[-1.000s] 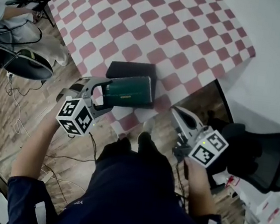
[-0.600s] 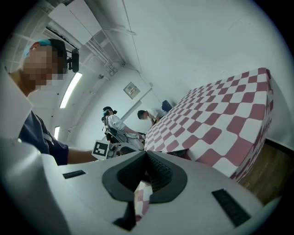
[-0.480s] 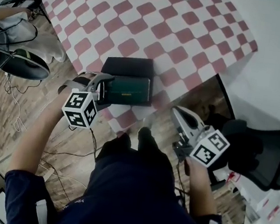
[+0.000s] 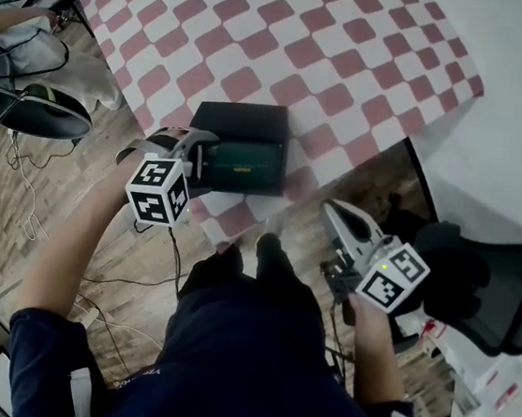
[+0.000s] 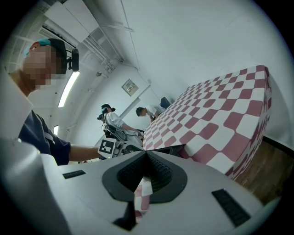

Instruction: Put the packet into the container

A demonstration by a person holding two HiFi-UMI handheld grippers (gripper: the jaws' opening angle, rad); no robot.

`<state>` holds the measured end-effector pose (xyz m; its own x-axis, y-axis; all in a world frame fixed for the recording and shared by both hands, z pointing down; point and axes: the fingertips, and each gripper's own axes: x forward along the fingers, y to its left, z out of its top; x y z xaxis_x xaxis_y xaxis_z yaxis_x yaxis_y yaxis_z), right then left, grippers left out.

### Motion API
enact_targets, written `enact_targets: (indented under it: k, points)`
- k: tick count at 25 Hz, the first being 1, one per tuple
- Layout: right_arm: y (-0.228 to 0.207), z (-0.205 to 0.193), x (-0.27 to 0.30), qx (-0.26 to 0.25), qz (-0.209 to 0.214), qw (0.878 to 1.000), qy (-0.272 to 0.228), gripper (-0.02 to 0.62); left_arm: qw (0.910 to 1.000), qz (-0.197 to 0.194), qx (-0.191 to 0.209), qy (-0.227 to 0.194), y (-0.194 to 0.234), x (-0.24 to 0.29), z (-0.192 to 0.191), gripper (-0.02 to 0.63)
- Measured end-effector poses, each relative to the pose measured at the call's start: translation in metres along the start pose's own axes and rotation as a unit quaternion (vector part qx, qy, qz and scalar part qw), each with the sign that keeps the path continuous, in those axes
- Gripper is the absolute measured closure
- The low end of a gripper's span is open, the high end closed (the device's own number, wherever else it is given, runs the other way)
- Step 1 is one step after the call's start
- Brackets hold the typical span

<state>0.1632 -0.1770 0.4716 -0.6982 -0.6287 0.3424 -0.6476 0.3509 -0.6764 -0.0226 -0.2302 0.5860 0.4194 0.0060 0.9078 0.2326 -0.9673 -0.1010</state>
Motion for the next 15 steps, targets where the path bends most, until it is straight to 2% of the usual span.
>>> enact_targets:
  k: [15]
  points:
    - [0.016, -0.005, 0.011, -0.008, 0.009, 1.0, 0.009, 0.578, 0.9996, 0.002, -0.028, -0.009, -0.002, -0.002, -0.001, 0.204]
